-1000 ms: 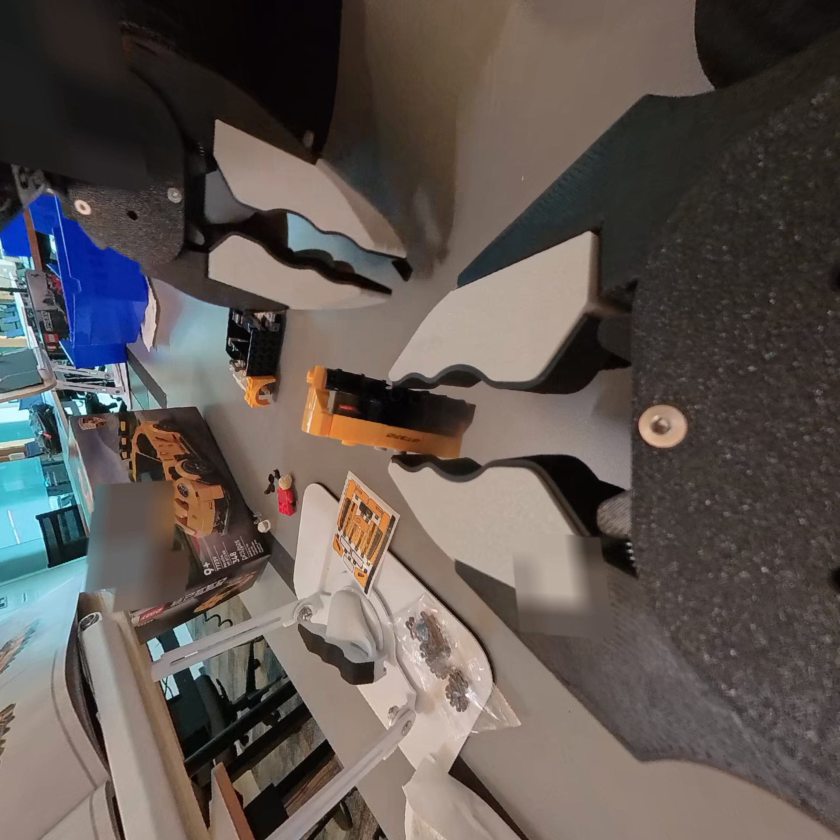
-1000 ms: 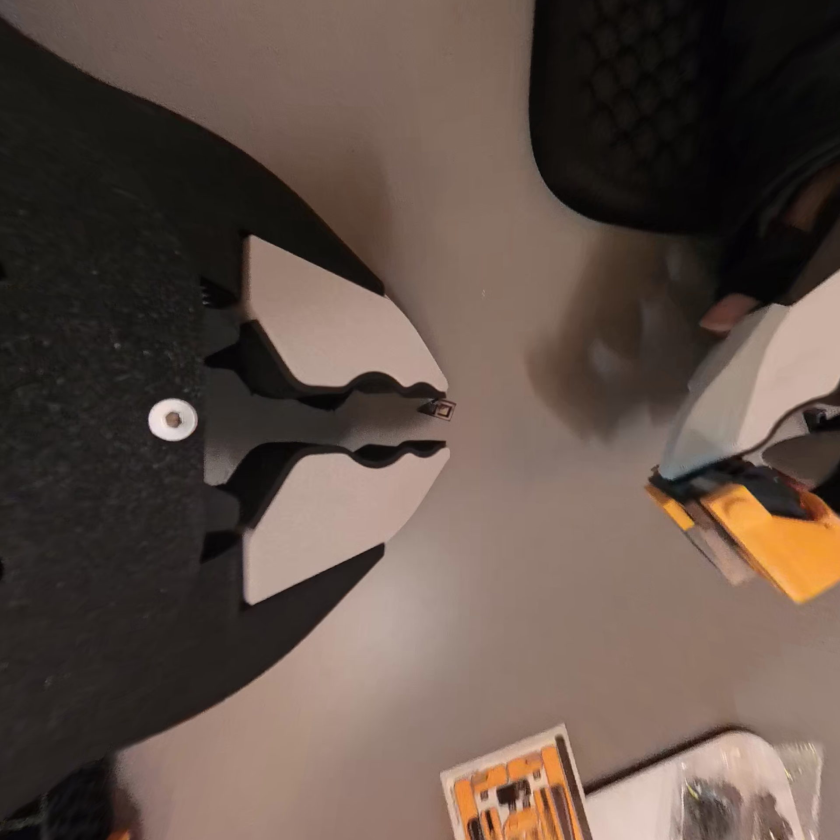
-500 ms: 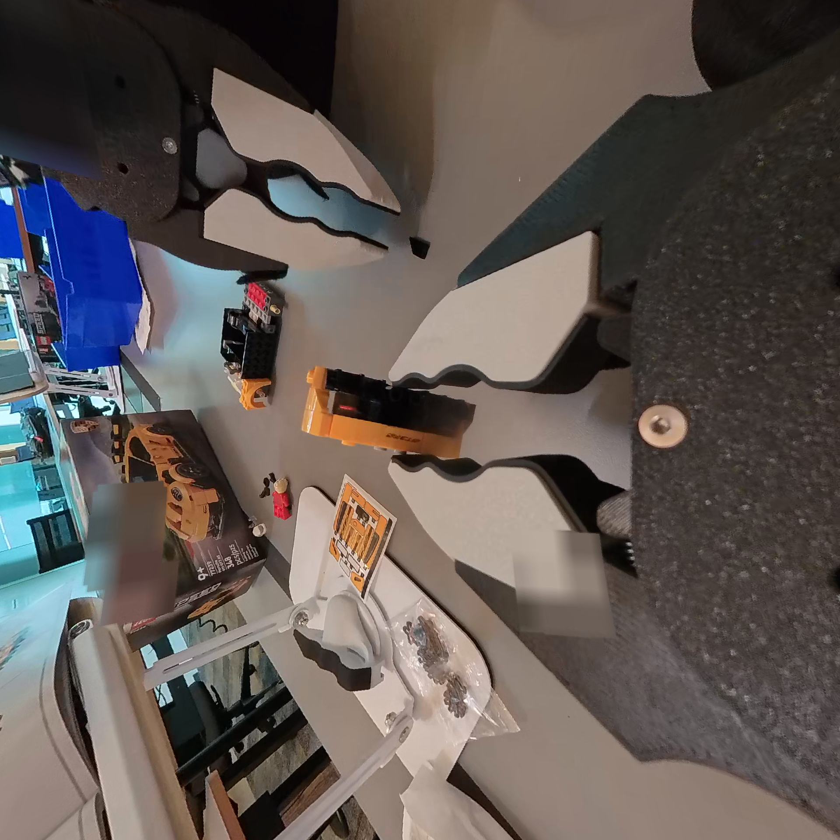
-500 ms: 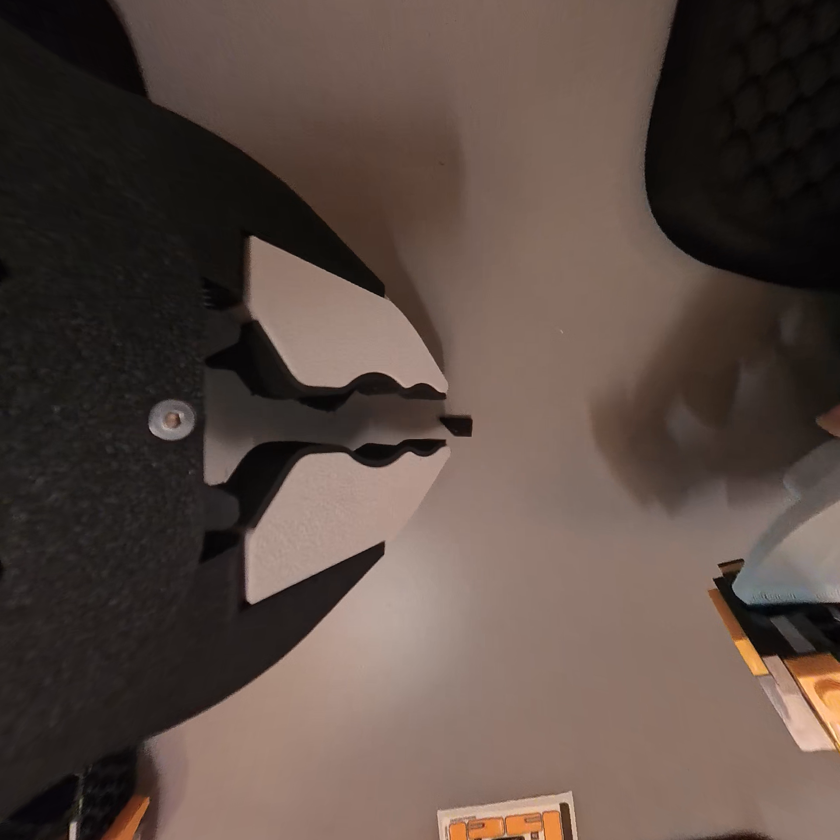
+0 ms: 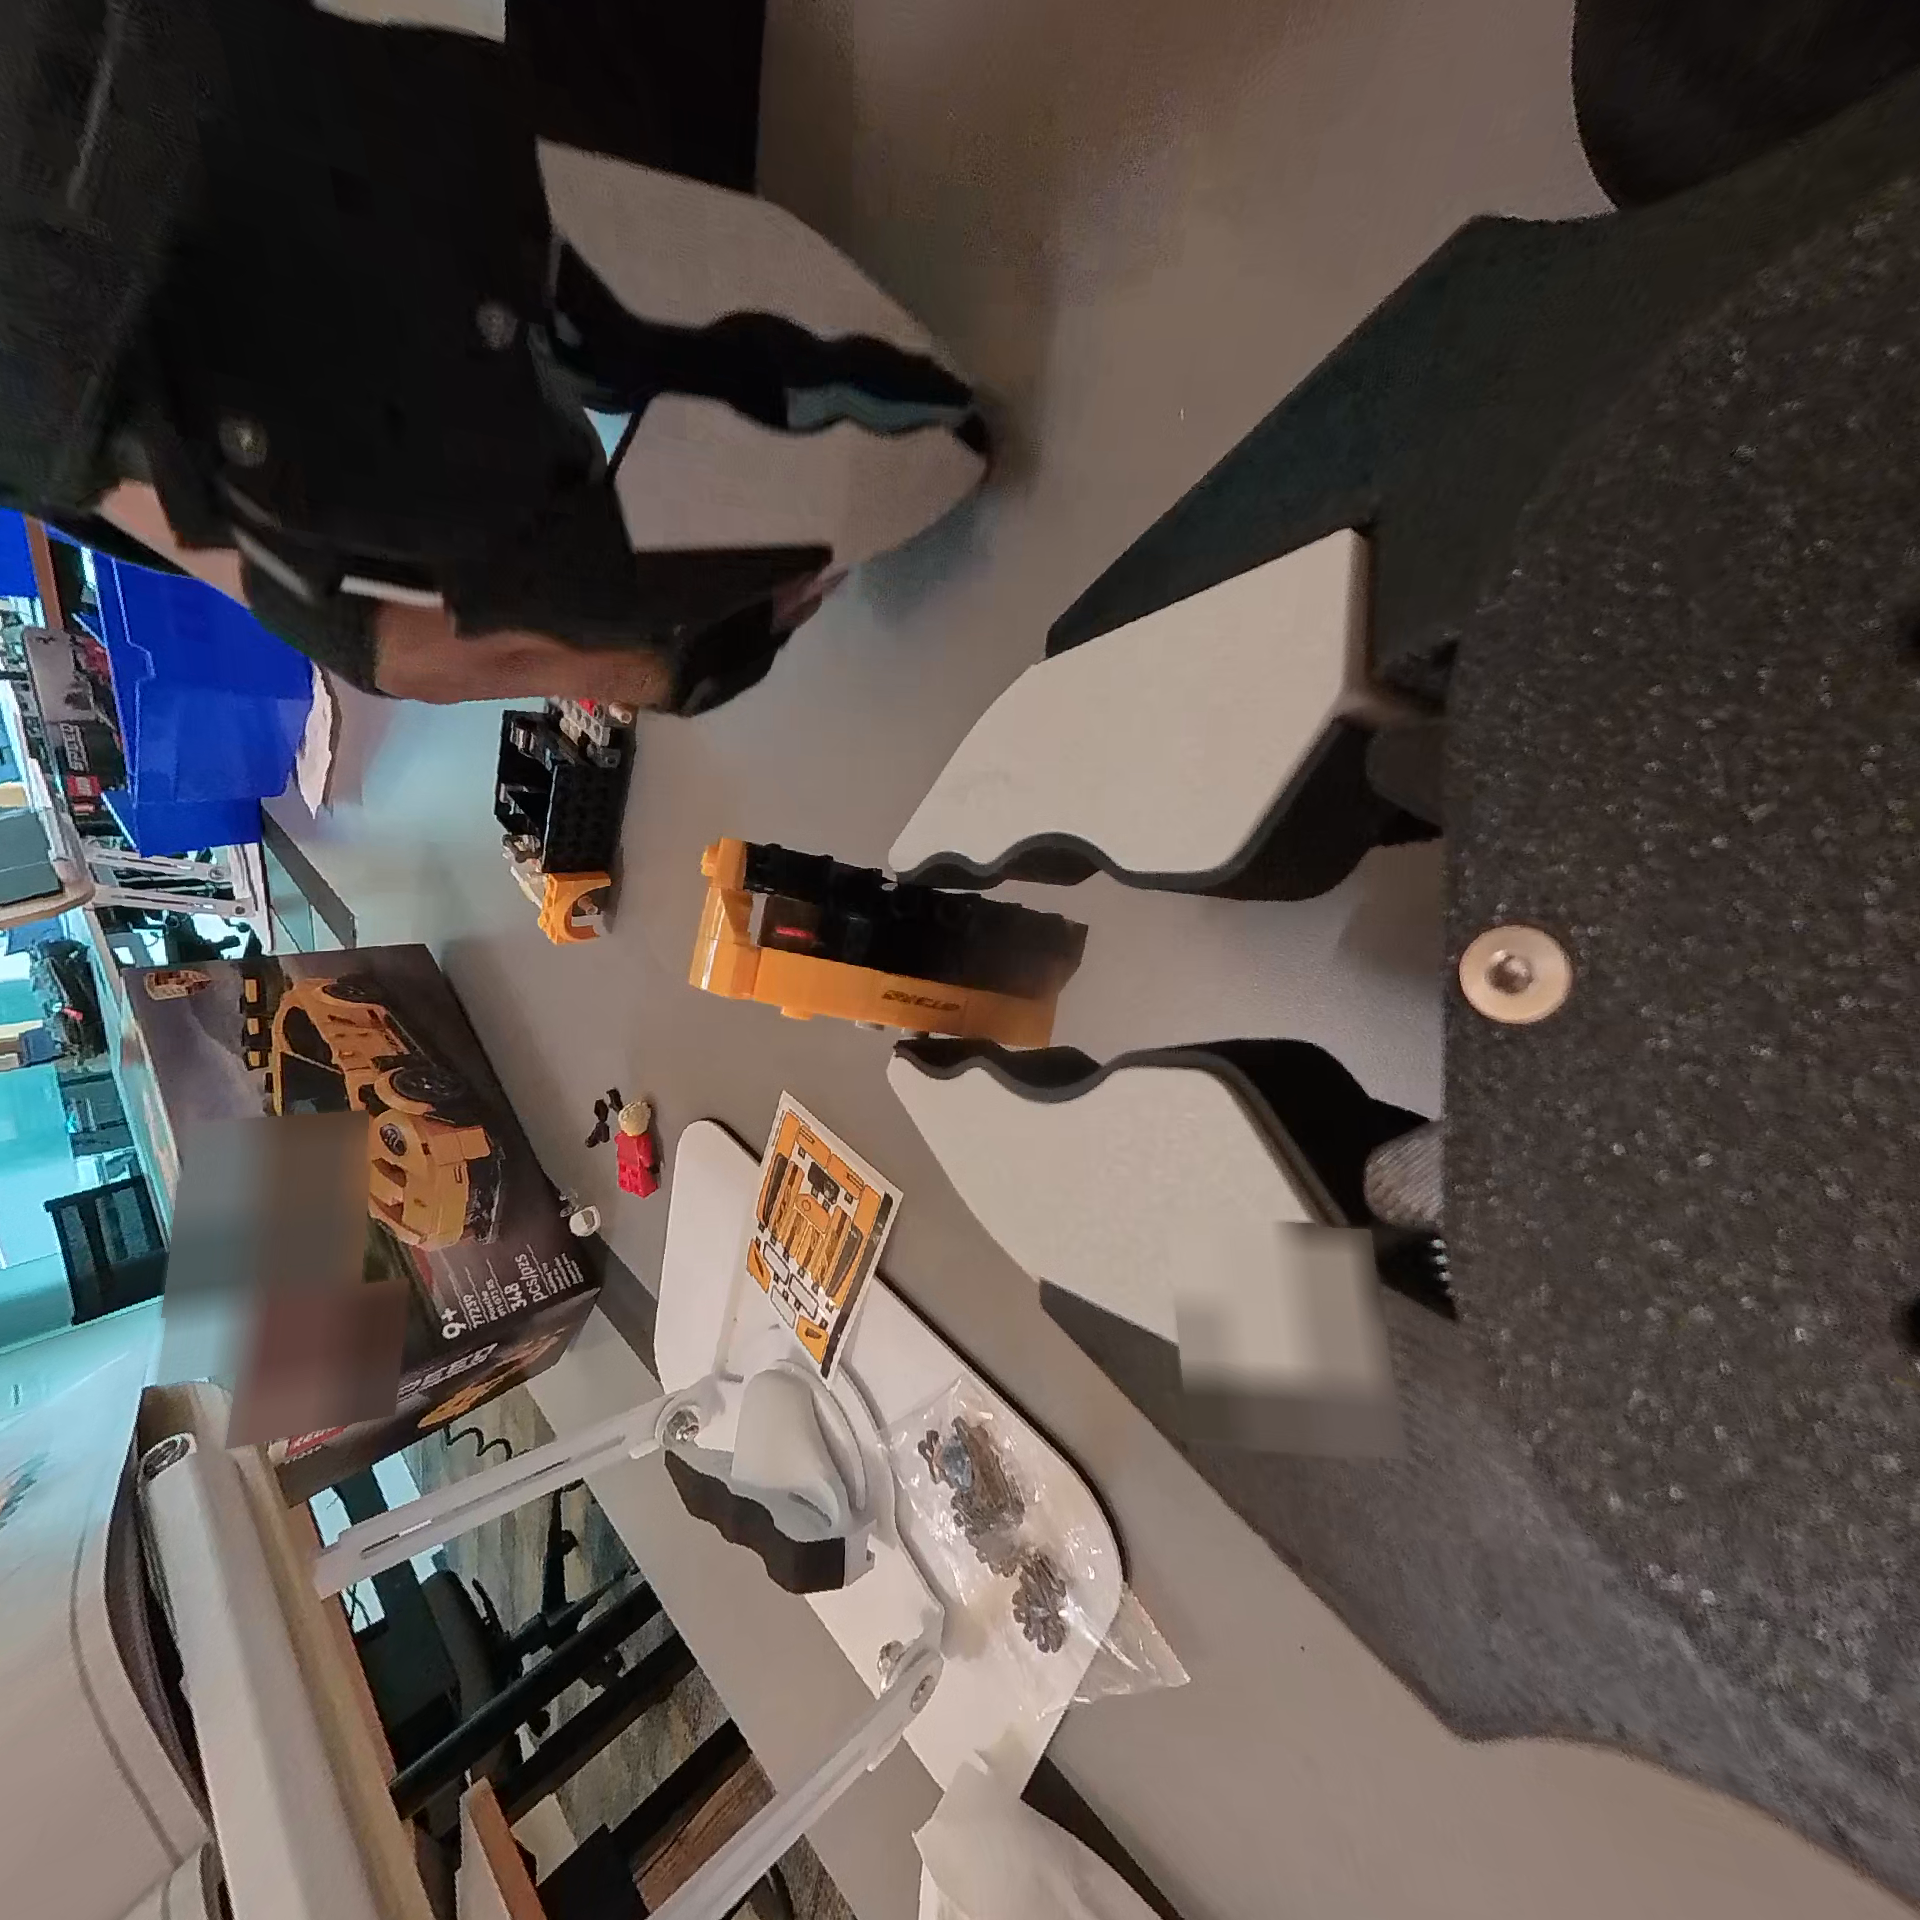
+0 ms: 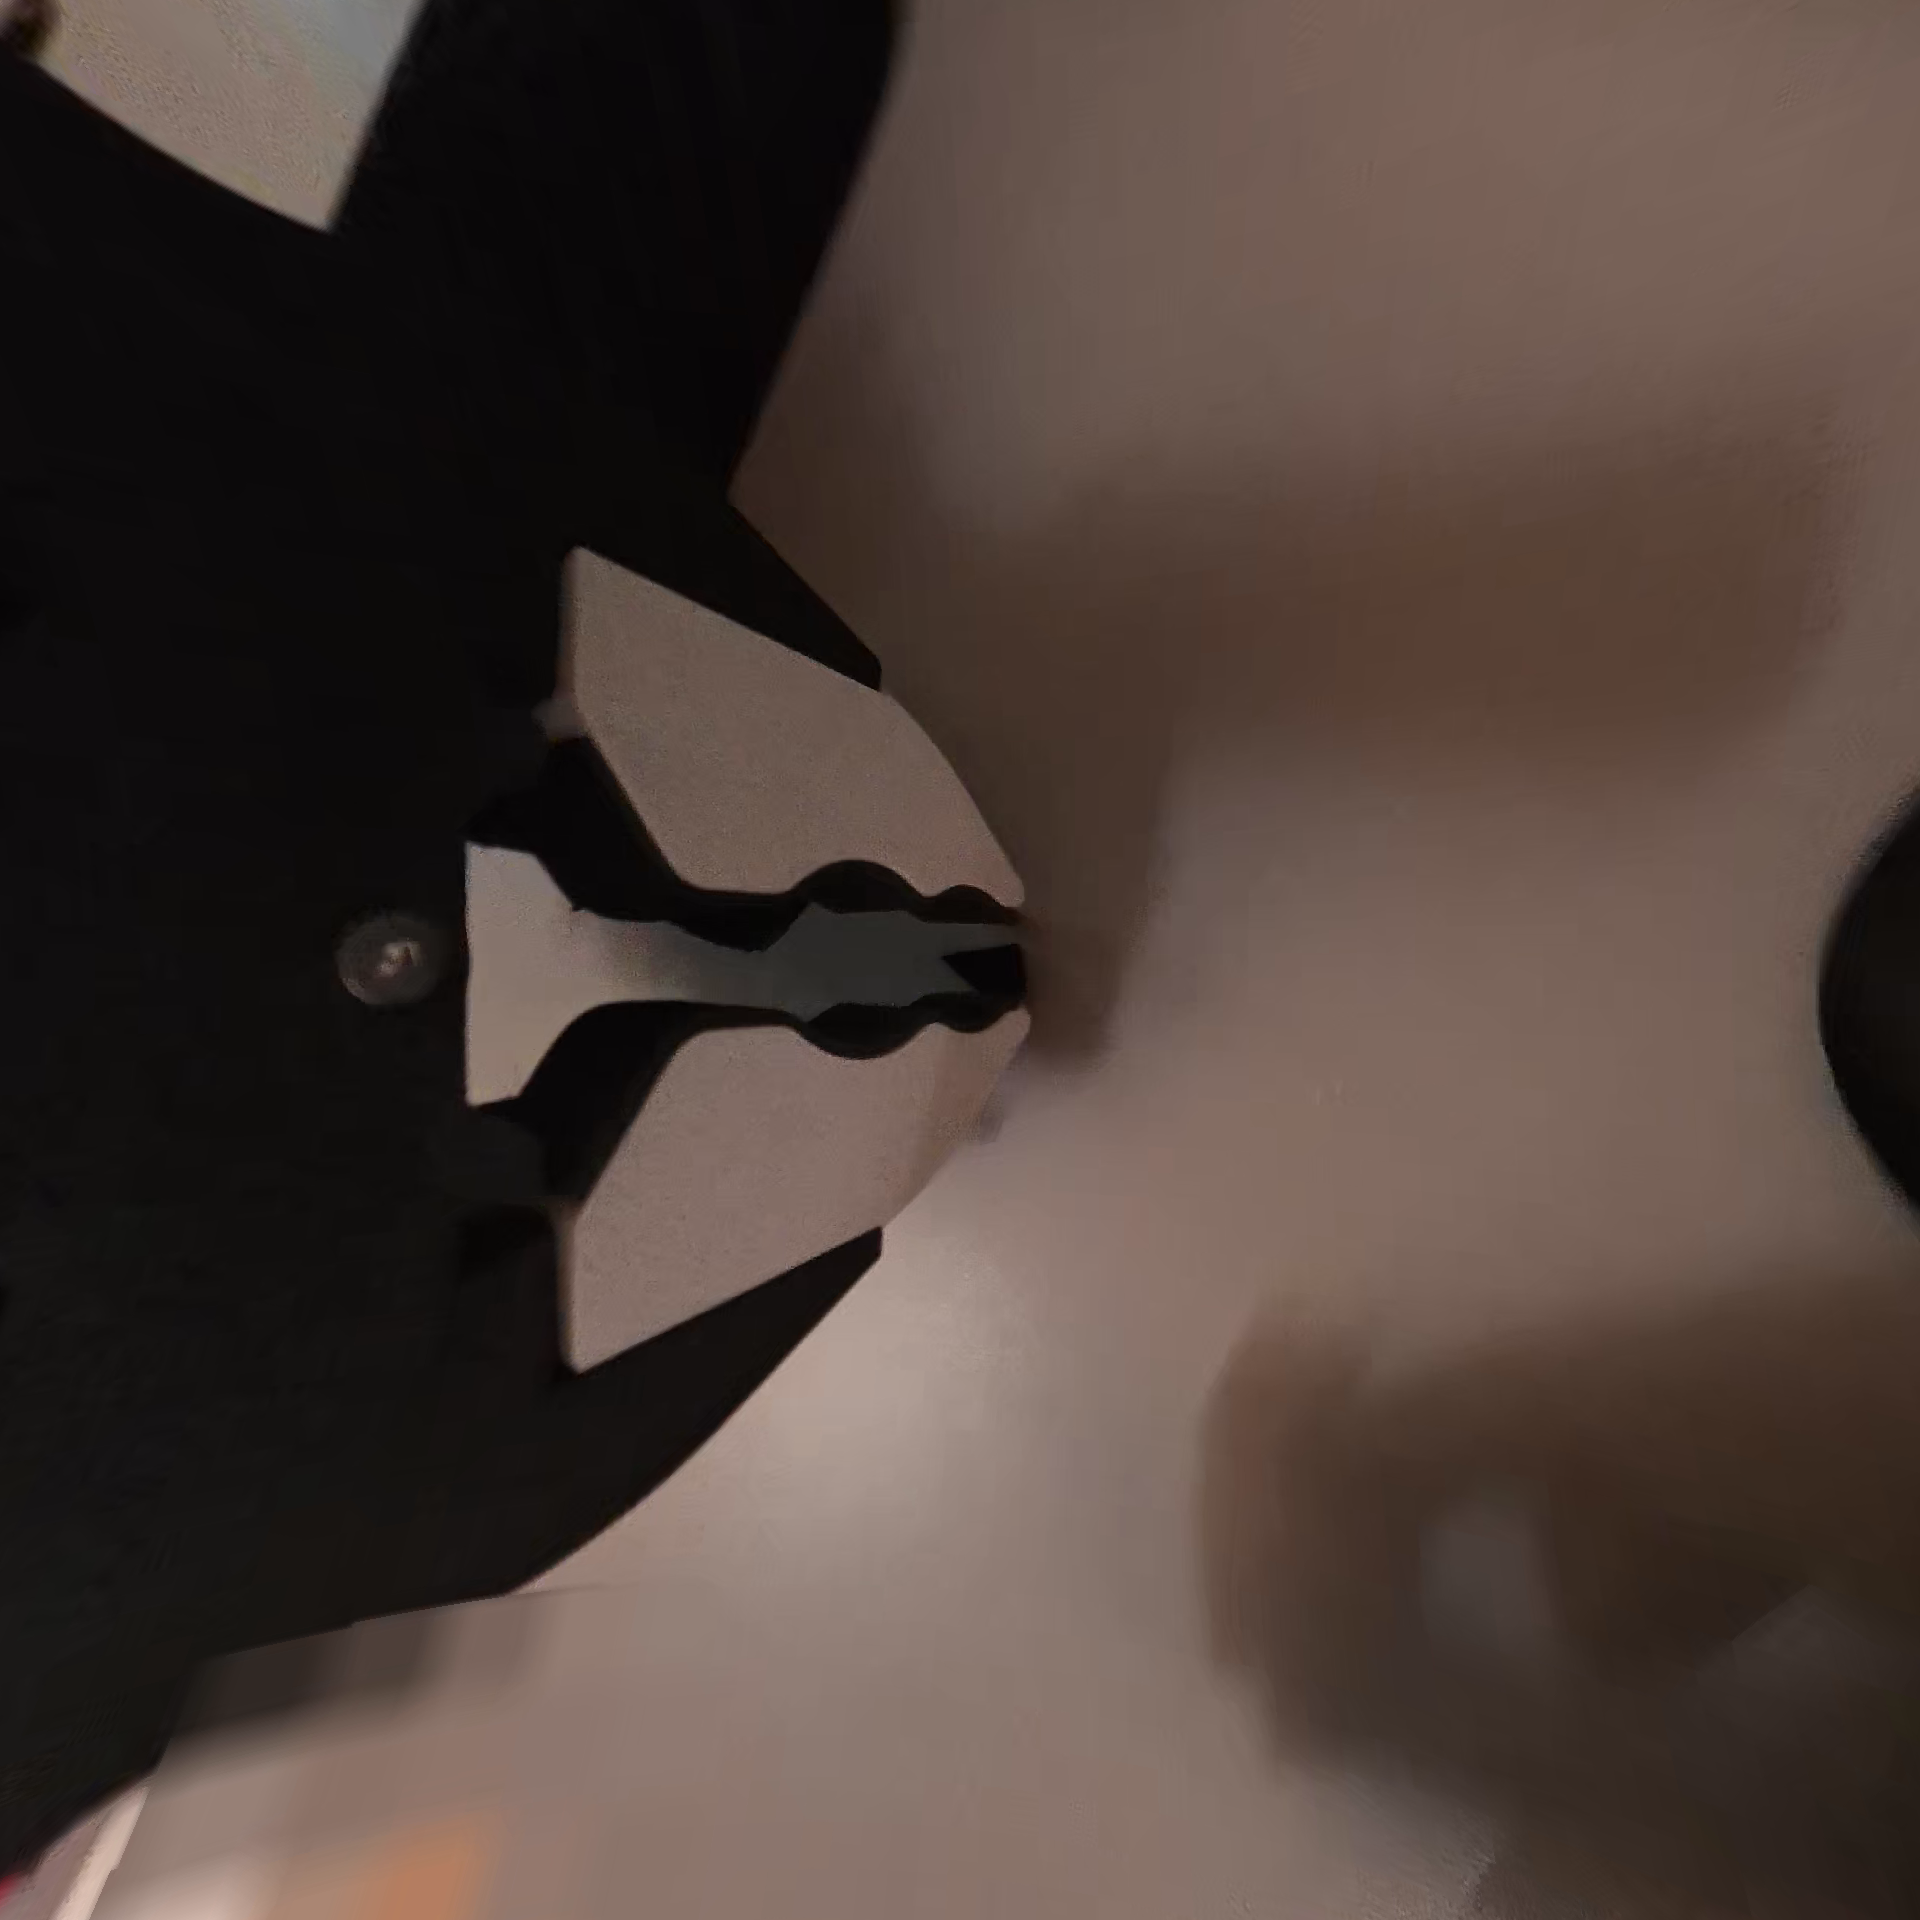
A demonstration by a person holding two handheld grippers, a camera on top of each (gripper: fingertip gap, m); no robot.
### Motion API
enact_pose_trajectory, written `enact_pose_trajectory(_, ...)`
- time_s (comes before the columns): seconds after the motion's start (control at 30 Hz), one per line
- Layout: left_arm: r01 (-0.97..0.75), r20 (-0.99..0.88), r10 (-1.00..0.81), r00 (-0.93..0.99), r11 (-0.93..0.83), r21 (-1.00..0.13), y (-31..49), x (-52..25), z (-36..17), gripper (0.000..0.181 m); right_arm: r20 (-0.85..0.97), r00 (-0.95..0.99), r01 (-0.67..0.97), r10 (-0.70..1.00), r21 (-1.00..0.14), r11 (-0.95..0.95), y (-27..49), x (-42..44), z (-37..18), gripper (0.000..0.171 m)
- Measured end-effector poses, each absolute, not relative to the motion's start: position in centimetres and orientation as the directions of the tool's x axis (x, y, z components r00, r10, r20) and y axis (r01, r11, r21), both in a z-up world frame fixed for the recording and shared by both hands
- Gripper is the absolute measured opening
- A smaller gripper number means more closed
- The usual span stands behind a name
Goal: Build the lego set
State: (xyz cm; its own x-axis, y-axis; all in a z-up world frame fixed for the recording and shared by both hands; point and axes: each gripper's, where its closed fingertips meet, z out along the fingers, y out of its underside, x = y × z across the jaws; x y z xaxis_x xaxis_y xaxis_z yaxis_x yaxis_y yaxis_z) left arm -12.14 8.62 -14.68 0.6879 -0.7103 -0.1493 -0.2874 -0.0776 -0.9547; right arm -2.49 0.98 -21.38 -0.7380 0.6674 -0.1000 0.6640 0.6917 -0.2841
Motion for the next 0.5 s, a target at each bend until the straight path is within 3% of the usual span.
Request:
enact_pose_trajectory(0.13, -0.286, -0.146, -0.713, 0.686, -0.081, -0.955, 8.6, -12.1, -14.7, 0.027, -0.095, -0.829, 0.556, 0.551, -0.238, 0.796, -0.5, -1.3, -21.2, 0.012)
enact_pose_trajectory(0.27, -0.287, -0.146, -0.713, 0.685, -0.08, -0.955, 8.6, -12.1, -14.7, 0.027, -0.002, -0.737, 0.632, 0.676, -0.356, 0.688, -0.3, -1.9, -19.6, 0.015)
enact_pose_trajectory(0.4, -0.286, -0.146, -0.713, 0.686, -0.079, -0.955, 8.6, -12.1, -14.7, 0.027, -0.003, -0.377, 0.828, 0.926, -0.449, 0.336, 1.2, -2.0, -19.3, 0.015)
enact_pose_trajectory(0.5, -0.284, -0.144, -0.713, 0.686, -0.08, -0.955, 8.6, -12.1, -14.7, 0.027, -0.115, -0.108, 0.85, 0.987, -0.526, 0.032, 0.6, -1.7, -19.5, 0.015)
